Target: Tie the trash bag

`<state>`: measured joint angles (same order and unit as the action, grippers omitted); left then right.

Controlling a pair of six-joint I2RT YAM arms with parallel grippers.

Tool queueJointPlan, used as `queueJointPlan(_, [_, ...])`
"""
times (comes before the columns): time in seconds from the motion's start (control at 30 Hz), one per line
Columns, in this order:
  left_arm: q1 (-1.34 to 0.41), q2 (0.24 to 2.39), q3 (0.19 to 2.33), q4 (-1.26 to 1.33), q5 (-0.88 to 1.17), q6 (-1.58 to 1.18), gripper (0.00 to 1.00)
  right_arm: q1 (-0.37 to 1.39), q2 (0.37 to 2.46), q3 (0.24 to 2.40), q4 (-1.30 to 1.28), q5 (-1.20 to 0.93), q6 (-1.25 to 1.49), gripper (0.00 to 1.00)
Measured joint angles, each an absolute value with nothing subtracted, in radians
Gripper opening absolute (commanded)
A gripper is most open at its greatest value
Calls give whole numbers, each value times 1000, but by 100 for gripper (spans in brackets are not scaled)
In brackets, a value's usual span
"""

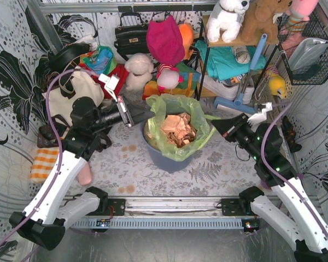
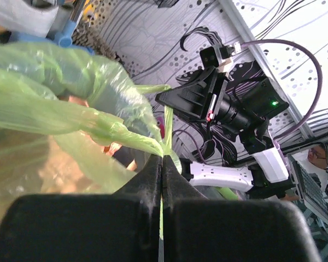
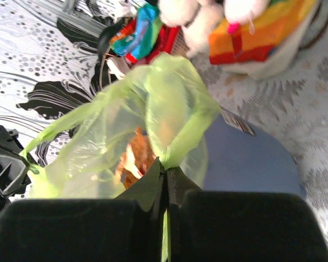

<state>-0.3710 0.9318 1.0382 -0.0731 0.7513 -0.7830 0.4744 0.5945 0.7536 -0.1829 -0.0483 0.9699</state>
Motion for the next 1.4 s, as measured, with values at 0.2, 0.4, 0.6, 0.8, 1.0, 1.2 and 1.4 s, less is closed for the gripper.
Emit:
queueJointPlan(0.2, [-371, 1004, 1150, -4, 730, -785, 0, 474, 767, 910, -37, -81, 899, 0])
queueJointPlan(0.4, [-371, 1084, 1243, 94, 730, -807, 0, 474, 972, 1092, 104, -152, 839, 0])
queueJointPlan(0.6, [-371, 1124, 1414, 79, 699, -782, 0, 475, 1082, 1266, 204, -254, 801, 0])
queueJointPlan(0.8, [-371, 1022, 1420, 50, 612, -738, 0, 477, 1043, 1272, 250, -292, 784, 0])
queueJointPlan(1.0, [-371, 979, 1316, 47, 529, -718, 0, 477, 1007, 1174, 245, -236, 783, 0])
queueJointPlan(1.2, [-371, 1065, 1301, 14, 488, -696, 0, 477, 1051, 1141, 217, -192, 768, 0])
queueJointPlan(1.4, [-371, 1093, 1337, -8, 489, -688, 0, 477, 1087, 1168, 182, -151, 739, 0])
